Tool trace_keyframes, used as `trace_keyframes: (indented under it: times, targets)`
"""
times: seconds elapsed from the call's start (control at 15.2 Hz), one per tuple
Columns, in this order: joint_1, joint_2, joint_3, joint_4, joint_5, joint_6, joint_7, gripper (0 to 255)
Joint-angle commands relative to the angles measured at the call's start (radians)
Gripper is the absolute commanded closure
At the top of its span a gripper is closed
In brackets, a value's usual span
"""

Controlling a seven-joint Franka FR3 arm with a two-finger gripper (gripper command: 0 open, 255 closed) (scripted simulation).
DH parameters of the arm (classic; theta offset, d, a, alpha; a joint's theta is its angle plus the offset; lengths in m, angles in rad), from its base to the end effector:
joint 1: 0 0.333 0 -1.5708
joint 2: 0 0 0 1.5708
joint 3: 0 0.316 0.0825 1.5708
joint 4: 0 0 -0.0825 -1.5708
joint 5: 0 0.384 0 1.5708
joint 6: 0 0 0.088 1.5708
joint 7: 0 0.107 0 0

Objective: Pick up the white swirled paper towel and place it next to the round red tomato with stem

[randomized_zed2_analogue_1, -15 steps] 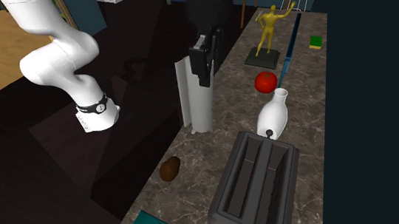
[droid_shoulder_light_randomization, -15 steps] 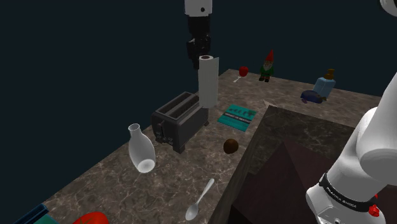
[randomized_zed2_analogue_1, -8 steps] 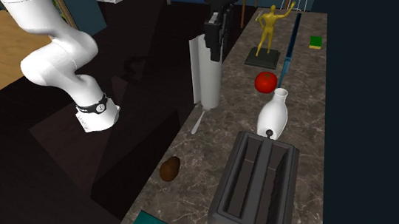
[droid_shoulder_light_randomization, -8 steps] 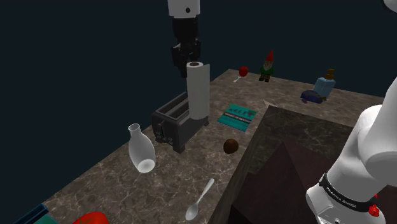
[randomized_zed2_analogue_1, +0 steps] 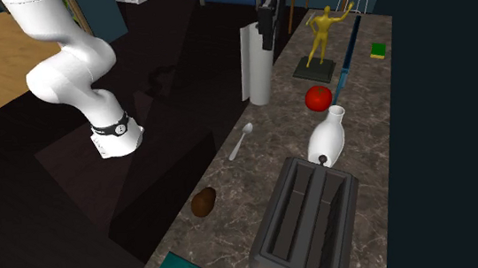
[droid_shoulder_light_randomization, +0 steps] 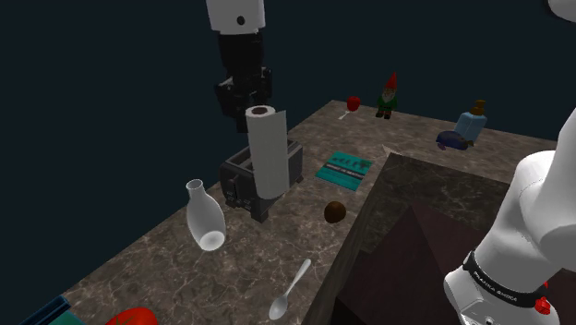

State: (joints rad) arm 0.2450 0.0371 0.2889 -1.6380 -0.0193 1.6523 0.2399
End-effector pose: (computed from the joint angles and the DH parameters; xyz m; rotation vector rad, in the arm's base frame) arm 0.4929 0.2860 0.5797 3.0914 0.4604 -0.0257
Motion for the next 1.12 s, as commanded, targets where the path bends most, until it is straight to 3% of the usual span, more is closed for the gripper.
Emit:
trace_keyframes:
  times: [0.0, 0.59, 1.06]
  targets:
    - [0.029, 0.026, 0.026, 0.04, -0.008, -0.016, 0.056, 255]
    - [0.165, 0.161, 0.12, 0.204, -0.061, -0.059, 0.281, 255]
    - [0.316, 0.34, 0.166, 0.441, -0.142, -0.136, 0.448, 255]
